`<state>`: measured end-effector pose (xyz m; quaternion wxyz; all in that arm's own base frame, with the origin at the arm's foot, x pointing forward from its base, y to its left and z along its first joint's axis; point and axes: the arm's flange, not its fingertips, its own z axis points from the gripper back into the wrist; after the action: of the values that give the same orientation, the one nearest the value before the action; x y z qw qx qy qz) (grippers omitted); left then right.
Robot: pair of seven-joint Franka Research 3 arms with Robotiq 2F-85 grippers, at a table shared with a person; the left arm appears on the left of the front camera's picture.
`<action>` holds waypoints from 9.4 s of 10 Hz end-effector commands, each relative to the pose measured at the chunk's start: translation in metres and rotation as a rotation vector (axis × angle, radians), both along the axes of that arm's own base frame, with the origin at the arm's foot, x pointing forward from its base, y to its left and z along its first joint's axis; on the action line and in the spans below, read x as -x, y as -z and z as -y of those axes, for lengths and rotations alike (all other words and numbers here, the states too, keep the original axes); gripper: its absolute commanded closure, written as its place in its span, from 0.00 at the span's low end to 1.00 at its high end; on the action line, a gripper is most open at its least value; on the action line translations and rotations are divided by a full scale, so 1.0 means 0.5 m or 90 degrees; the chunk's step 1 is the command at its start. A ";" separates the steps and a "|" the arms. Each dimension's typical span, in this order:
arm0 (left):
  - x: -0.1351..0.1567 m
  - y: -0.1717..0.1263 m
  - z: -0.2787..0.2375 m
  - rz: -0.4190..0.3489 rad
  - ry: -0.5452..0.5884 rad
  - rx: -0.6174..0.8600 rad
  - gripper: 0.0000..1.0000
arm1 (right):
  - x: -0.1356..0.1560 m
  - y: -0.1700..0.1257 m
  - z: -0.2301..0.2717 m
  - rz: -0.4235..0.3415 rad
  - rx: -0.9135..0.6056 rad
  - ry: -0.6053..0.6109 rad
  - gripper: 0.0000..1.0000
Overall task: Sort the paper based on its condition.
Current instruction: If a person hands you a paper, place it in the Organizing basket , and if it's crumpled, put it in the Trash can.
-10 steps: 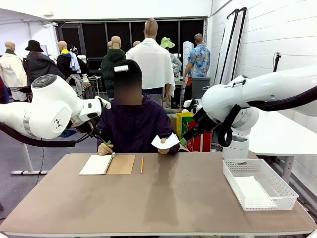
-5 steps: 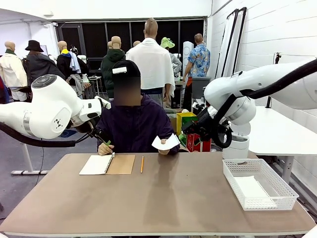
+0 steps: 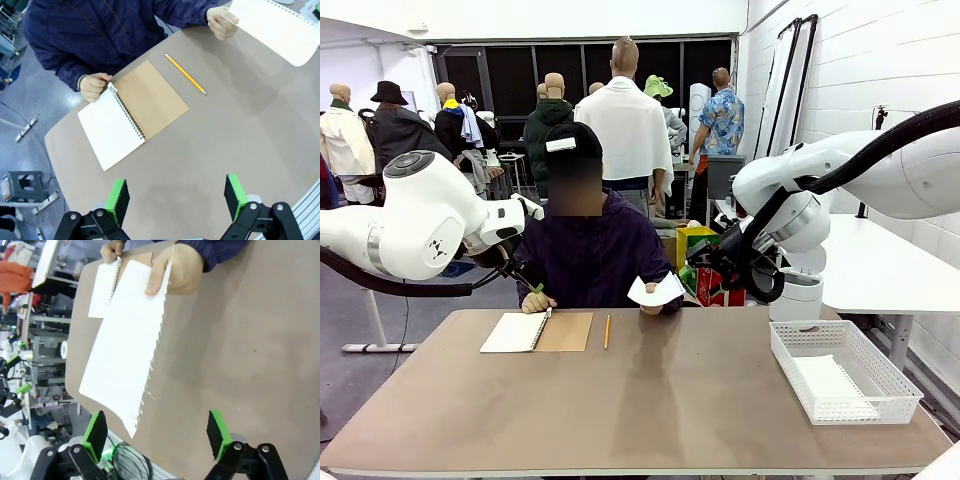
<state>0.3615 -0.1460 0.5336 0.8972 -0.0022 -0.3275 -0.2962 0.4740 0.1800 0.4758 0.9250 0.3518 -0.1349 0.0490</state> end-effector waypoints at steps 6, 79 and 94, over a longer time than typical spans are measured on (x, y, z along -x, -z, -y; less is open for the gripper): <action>-0.003 0.000 -0.001 -0.002 -0.001 0.001 0.00 | -0.076 0.019 -0.023 -0.106 -0.084 0.011 0.00; -0.003 0.000 -0.001 -0.002 -0.001 0.001 0.00 | 0.086 0.198 0.385 -0.199 0.433 0.222 0.05; -0.003 0.000 -0.001 -0.002 -0.001 0.001 0.00 | 0.094 0.205 0.378 -0.216 0.487 0.259 0.00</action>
<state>0.3615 -0.1461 0.5337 0.8972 -0.0022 -0.3276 -0.2962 0.4275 -0.0082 0.3745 0.9870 -0.0500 -0.0232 -0.1508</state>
